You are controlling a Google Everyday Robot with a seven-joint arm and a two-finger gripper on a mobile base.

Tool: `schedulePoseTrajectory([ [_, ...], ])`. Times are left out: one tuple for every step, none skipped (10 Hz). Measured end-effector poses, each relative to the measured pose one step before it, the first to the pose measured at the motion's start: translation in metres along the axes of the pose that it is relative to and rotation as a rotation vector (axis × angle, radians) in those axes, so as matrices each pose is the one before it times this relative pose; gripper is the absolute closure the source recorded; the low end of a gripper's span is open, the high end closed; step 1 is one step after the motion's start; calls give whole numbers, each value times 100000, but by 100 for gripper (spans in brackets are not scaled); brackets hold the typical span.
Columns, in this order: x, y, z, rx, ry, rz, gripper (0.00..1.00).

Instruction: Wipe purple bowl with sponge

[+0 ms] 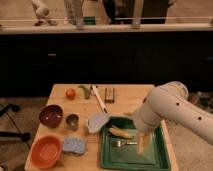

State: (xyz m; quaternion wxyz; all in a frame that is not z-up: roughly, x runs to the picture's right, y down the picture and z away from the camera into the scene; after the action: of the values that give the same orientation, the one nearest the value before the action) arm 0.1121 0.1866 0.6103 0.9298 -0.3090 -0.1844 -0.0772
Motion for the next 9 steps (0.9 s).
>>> schedulePoseTrajectory([
  [-745, -108, 714, -735, -527, -311, 6],
  [-1422, -209, 1136, -775, -649, 194, 6],
  [-1379, -262, 909, -284, -617, 526, 6],
  [-2082, -445, 1290, 197, -1095, 1526, 6],
  [-2156, -351, 1495, 1258, -2105, 4239, 6],
  [-1240, 6, 1181, 984, -2142, 4646, 6],
  [-738, 84, 777, 693, -1636, 3262, 6],
  [-763, 232, 1149, 550, -2298, 3900, 6],
  [-958, 327, 1367, -590, -2228, 2425, 6],
])
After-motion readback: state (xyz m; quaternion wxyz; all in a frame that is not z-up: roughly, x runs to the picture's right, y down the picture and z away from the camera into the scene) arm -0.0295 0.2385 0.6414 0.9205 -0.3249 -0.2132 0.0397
